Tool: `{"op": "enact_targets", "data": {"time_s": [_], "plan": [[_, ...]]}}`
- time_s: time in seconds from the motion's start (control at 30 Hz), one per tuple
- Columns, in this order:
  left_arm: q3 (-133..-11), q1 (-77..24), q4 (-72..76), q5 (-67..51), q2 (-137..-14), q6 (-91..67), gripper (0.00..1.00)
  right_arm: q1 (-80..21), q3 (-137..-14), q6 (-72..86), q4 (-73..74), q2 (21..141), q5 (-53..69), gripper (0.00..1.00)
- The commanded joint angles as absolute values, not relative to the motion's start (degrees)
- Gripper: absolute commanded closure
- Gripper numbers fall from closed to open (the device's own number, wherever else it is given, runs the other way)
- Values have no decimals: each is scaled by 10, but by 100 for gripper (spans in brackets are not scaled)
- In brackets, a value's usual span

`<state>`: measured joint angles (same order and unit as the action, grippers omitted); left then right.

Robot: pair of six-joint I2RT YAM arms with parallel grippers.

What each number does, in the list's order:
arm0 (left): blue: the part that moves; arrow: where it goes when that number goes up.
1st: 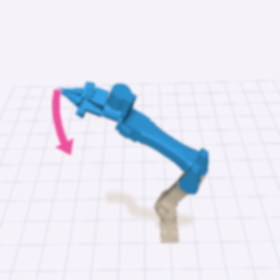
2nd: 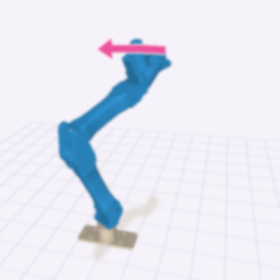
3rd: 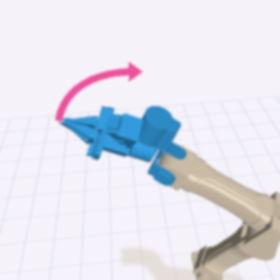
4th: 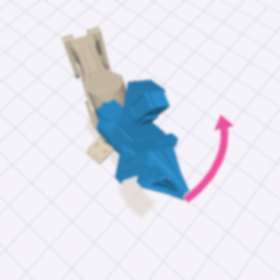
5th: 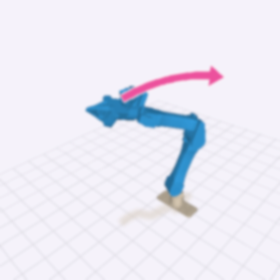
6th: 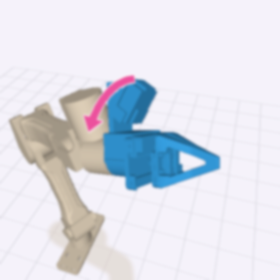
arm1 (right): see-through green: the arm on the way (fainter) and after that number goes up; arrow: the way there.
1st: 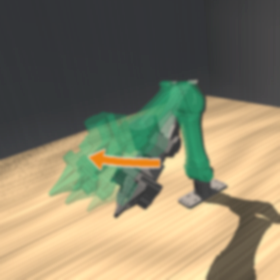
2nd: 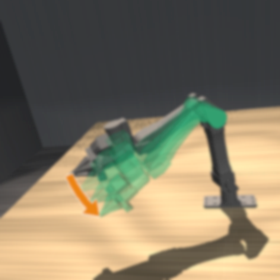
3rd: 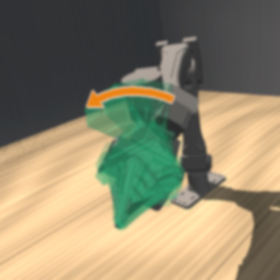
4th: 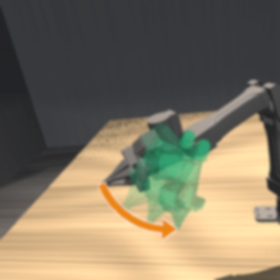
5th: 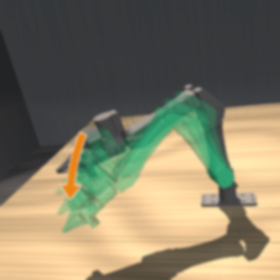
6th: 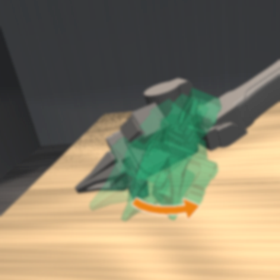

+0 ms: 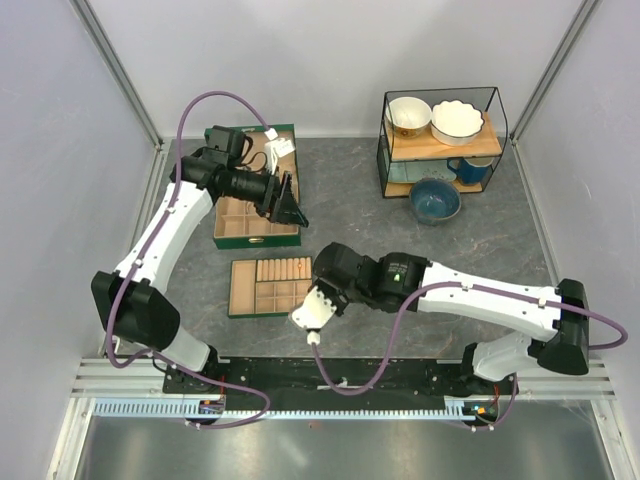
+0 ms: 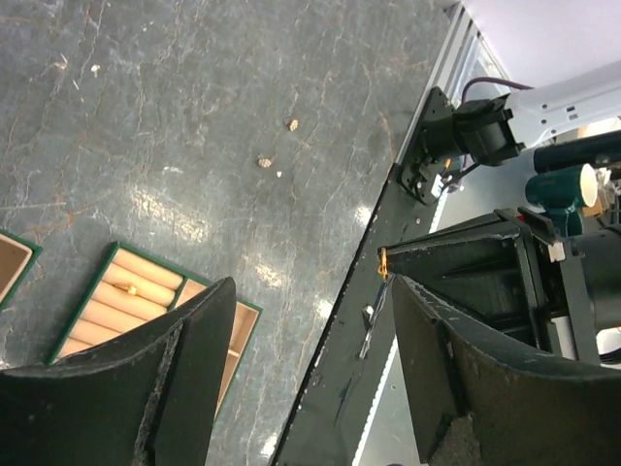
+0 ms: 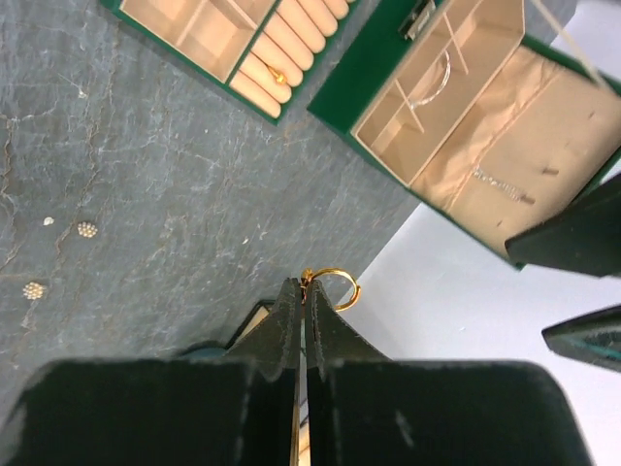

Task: Organize the mixed jewelry

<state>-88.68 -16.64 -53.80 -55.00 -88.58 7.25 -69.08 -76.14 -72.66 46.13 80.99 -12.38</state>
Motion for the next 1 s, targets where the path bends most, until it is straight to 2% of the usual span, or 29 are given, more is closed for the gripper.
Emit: {"op": "enact_targets", "data": {"time_s": [0.0,0.2,0.47,0.97], "plan": [[-899,-172,-598,-530,-876,126,28,-715,-693,-831,387,767,-174,100],[-895,-192,-625,-460,-865,141,29,-729,-621,-916,333,735,-185,100],[-889,-222,-623,-394,-861,149,30,-729,-599,-991,294,741,-201,100],[-875,-273,-598,-362,-860,142,31,-727,-629,-991,279,790,-214,100]]}}
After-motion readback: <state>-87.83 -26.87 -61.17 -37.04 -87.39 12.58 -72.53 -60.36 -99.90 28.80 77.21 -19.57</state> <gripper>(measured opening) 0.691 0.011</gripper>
